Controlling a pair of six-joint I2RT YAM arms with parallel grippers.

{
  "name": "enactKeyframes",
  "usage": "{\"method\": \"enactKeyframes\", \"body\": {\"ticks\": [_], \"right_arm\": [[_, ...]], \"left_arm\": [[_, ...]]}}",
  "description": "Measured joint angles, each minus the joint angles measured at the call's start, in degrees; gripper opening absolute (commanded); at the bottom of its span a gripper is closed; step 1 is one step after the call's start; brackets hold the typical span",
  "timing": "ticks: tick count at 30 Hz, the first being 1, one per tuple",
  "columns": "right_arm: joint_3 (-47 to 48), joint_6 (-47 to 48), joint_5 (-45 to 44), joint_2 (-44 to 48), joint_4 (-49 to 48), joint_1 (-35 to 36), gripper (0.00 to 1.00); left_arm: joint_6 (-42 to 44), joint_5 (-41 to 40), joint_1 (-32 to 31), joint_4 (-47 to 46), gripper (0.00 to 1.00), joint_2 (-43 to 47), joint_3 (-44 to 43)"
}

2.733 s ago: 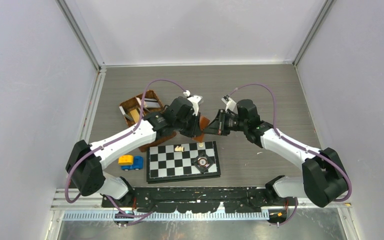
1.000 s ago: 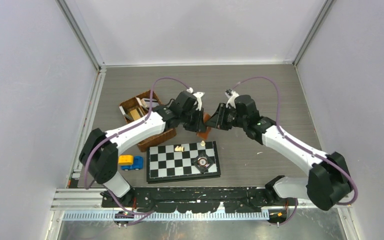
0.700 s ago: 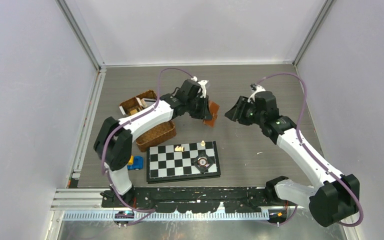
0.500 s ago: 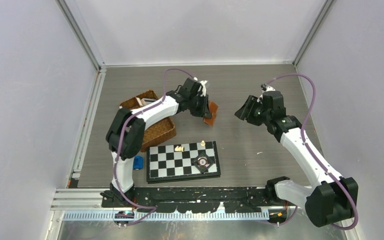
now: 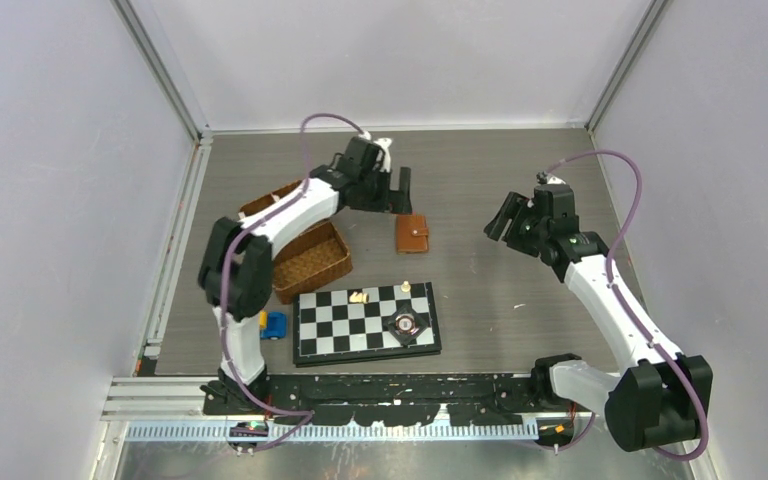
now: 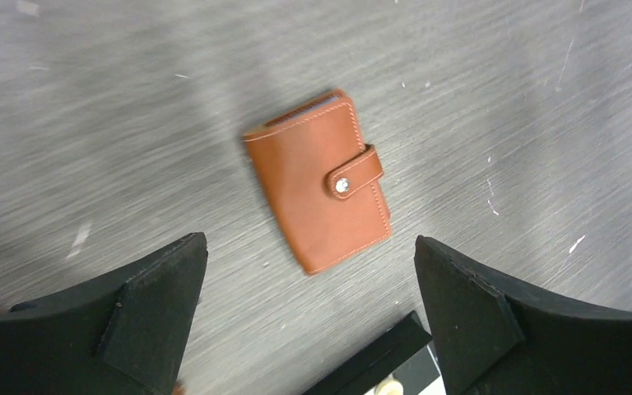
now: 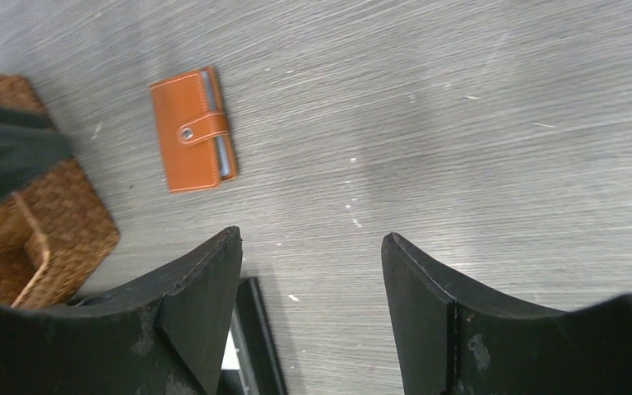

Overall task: Put the credit cards into the card holder
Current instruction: Place the card holder at the center of the board, then reset both arms

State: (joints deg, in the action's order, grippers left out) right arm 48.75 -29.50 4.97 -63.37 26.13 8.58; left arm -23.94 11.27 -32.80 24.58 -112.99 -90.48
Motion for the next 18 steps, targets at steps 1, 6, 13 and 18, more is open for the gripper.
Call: {"method": "enactKeyframes", "body": {"ticks": [1,6,13,18], "right_arm": [[0.0,0.2,-0.8,0.0,0.2,-0.1,0.68],[0.5,2.3,-8.4,1.9,2.4,-0.2,0.68],[0.5,6.0,-16.9,11.1,1.8,-0.2,0.69],[-2.0,7.8,-19.9,16.8,-2.0,-0.2,0.69]], "left_arm": [[0.3,-1.2,0.6,0.3,1.00,2.1,0.7],[0.7,-9.5,4.6,0.7,1.00,19.1,7.7],[3.7,-26.0,6.5,2.7,1.00,46.8,15.8],[5.0,-33.0,6.4,3.8,1.00,58.1,25.9]]}}
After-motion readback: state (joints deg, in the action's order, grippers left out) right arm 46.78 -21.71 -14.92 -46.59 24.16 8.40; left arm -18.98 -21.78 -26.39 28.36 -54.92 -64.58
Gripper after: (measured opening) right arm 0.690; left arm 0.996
